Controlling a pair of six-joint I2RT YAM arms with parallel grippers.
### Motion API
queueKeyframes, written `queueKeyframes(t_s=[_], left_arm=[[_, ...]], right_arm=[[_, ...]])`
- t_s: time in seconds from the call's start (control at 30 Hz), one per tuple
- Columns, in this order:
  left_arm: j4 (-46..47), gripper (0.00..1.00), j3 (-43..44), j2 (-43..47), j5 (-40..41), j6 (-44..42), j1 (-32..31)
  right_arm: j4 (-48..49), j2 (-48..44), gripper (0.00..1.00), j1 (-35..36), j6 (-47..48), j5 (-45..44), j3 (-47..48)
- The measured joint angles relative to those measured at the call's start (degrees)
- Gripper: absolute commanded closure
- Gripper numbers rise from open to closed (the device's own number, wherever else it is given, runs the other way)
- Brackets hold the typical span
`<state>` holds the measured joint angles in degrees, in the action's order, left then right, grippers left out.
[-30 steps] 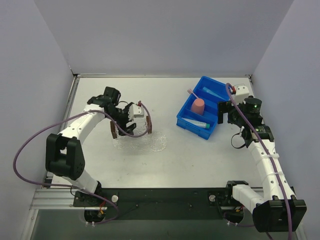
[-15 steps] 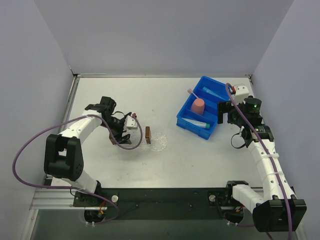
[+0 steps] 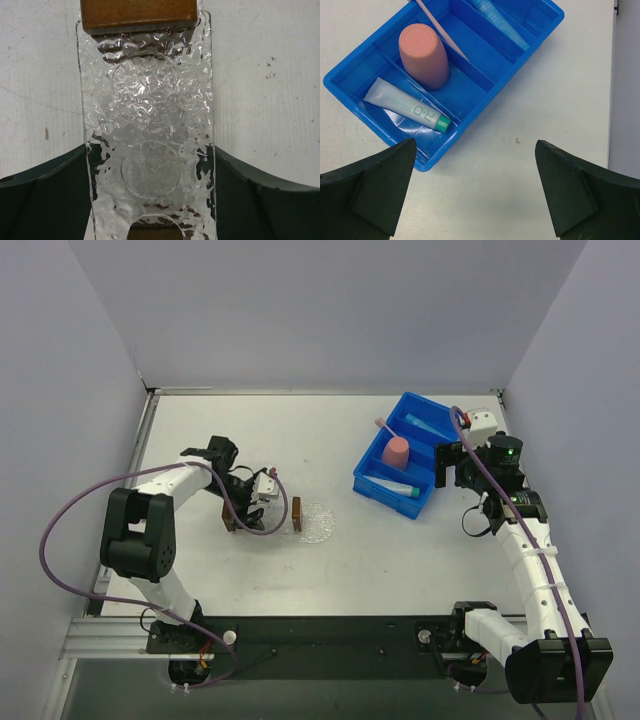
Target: Prepare toiletry sets of a toothbrush and toothpaste on the tray
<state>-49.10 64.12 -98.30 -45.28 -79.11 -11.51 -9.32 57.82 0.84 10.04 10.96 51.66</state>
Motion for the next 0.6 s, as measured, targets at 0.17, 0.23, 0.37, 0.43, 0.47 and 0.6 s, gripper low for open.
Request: queueKeyframes(t_s=[0.17, 0.23, 0.37, 0.43, 0.47, 0.6], left_arm=[[0.92, 0.46, 0.00, -0.15, 0.63, -0.04, 0.00], [1.16, 0.46, 0.07, -0.35, 1.01, -0.13, 0.00], [1.57, 0.46, 0.37, -1.31, 1.84, -0.96, 0.00], [1.73, 0.46, 0.37, -1.62, 2.16, -1.25, 0.00], [1.77, 0.45, 0.37, -1.79, 2.32, -1.38, 0.00], [1.84, 0.43, 0.37, -1.95, 2.60, -2.29, 0.00]], right_arm=[[0.00, 0.15, 0.00, 0.00, 0.13, 0.00, 0.00], [0.00, 0.15, 0.00, 0.00, 0.24, 0.00, 0.00], [0.00, 0.15, 0.00, 0.00, 0.33, 0.00, 0.00], [0.00, 0.15, 0.00, 0.00, 0.35, 0.00, 0.00], [0.00, 0.15, 0.00, 0.00, 0.35, 0.00, 0.00], [0.00, 0.15, 0.00, 0.00, 0.46, 0.00, 0.00]])
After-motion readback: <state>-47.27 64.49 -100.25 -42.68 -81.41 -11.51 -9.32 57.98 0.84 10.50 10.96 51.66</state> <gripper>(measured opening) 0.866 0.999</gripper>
